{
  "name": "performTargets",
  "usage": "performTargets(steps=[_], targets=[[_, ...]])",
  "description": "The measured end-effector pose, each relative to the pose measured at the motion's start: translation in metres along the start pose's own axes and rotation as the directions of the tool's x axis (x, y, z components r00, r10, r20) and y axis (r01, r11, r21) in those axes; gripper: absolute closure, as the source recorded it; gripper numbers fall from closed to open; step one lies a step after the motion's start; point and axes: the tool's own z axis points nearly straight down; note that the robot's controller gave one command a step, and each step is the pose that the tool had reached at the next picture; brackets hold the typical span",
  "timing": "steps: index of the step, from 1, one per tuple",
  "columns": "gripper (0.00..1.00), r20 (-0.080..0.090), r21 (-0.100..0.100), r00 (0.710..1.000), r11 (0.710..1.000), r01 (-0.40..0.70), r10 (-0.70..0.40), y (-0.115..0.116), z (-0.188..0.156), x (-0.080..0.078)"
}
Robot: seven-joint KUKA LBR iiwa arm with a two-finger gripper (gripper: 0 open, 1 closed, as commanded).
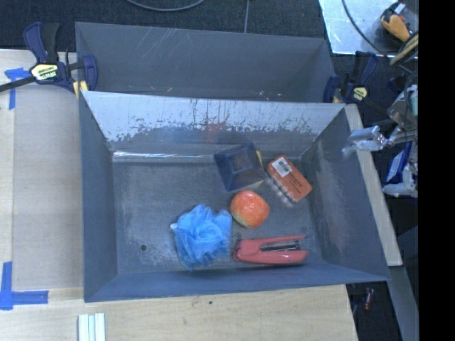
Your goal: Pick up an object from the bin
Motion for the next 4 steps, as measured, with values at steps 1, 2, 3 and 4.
performTargets(steps=[1,2,3,4], targets=[[0.00,0.002,0.002,0.993,0.993,0.118,-0.118,0.013,0.009,0.017],[0.00,0.005,0.005,0.994,0.994,-0.108,0.108,0.003,0.000,0.035],[0.00,0.005,0.007,0.998,0.998,-0.055,0.055,0.004,0.006,0.036],[0.00,0.009,0.011,1.000,1.000,0.007,-0.008,-0.010,0.013,-0.026]])
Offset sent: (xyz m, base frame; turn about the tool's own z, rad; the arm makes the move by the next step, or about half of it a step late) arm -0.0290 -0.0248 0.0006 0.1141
